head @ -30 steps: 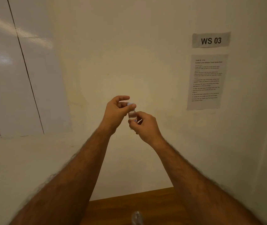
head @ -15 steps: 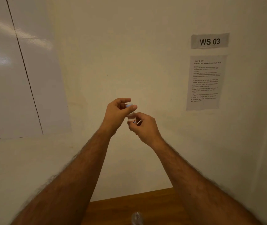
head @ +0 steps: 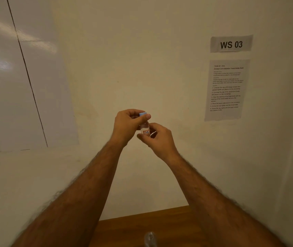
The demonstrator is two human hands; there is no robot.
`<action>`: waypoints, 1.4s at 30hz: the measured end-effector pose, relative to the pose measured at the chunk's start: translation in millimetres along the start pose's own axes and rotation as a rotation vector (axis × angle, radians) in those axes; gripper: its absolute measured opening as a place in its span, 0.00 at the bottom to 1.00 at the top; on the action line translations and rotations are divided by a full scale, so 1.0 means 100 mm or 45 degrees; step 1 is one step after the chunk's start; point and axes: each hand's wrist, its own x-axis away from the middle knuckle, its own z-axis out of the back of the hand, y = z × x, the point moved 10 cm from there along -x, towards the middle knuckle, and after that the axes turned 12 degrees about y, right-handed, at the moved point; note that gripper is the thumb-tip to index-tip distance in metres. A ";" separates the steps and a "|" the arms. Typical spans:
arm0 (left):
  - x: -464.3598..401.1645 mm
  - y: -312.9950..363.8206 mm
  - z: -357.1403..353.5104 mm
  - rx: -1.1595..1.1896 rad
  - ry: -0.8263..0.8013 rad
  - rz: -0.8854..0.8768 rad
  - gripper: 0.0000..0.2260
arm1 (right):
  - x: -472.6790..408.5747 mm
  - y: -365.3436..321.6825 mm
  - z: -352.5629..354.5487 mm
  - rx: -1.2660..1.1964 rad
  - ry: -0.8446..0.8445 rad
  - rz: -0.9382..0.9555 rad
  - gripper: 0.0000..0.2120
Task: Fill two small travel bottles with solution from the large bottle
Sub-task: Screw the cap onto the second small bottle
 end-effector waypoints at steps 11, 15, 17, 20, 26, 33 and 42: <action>-0.03 0.00 -0.03 0.001 -0.019 0.030 0.11 | 0.05 0.07 -0.01 0.020 0.041 -0.105 0.10; -0.01 0.05 -0.03 0.053 -0.100 0.029 0.05 | 0.06 0.06 0.00 -0.052 0.027 -0.126 0.09; 0.00 0.07 -0.04 0.066 -0.143 0.022 0.02 | 0.07 0.06 -0.02 -0.095 0.007 -0.146 0.10; 0.01 0.07 -0.02 0.065 -0.187 0.018 0.03 | 0.09 0.05 -0.05 -0.124 -0.026 -0.161 0.10; 0.06 -0.03 0.00 0.113 -0.241 0.083 0.03 | 0.18 0.12 -0.14 -0.190 -0.103 -0.231 0.13; 0.22 -0.25 0.08 0.058 -0.204 0.129 0.07 | 0.36 0.28 -0.22 -0.141 -0.068 -0.272 0.11; 0.70 -1.04 0.29 -0.291 -0.242 0.217 0.12 | 1.03 0.90 -0.53 0.065 -0.300 -0.426 0.20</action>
